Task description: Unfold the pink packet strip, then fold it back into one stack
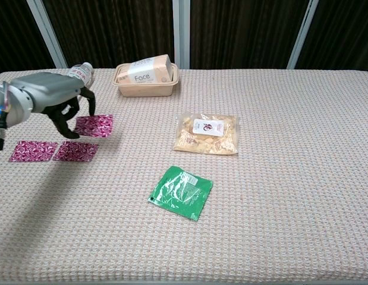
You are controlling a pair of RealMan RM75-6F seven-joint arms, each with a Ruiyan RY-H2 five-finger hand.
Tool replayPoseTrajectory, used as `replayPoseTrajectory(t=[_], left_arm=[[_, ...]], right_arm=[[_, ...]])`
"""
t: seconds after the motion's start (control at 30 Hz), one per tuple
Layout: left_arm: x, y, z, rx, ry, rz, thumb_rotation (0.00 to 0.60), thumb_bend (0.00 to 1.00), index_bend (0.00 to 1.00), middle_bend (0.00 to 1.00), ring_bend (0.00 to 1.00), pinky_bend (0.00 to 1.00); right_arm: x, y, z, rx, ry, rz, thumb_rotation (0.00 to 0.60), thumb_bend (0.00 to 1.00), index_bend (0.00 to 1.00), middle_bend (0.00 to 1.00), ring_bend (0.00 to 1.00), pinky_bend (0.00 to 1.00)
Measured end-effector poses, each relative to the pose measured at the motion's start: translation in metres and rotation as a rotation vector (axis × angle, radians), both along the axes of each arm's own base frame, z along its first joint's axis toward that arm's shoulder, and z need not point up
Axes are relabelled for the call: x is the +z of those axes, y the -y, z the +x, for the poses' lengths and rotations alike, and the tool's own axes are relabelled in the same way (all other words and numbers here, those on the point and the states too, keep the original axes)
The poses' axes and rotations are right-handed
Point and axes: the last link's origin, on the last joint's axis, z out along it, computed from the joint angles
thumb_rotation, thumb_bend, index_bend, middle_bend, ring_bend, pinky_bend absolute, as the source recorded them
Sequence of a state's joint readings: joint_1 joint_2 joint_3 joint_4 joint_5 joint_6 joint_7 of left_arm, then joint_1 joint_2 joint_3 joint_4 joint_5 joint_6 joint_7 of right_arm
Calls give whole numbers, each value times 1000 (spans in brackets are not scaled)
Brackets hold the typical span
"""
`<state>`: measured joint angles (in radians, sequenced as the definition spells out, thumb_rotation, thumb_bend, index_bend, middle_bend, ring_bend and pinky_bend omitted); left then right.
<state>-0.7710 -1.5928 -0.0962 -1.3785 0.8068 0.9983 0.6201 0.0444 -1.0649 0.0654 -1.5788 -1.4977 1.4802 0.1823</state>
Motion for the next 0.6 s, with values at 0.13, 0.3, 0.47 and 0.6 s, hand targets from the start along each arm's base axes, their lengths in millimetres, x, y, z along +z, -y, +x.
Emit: replayPoseTrajectory(t=[0.13, 0.3, 0.47, 0.6], left_arm=[[13, 11, -27, 41, -42, 13, 600, 244, 465, 894, 839, 887], [25, 24, -60, 103, -74, 21, 600, 244, 462, 893, 838, 887], [31, 30, -81, 148, -98, 23, 600, 244, 458, 893, 838, 887], [31, 30, -86, 161, -100, 20, 600, 245, 455, 892, 838, 886]], right_arm=[[-2, 2, 1, 5, 3, 5, 600, 86, 112, 129, 35, 33], [-4, 4, 2, 10, 3, 11, 600, 86, 111, 129, 34, 33], [-4, 5, 4, 17, 2, 13, 600, 88, 111, 129, 35, 33], [-4, 4, 5, 16, 0, 13, 600, 87, 110, 128, 34, 34]])
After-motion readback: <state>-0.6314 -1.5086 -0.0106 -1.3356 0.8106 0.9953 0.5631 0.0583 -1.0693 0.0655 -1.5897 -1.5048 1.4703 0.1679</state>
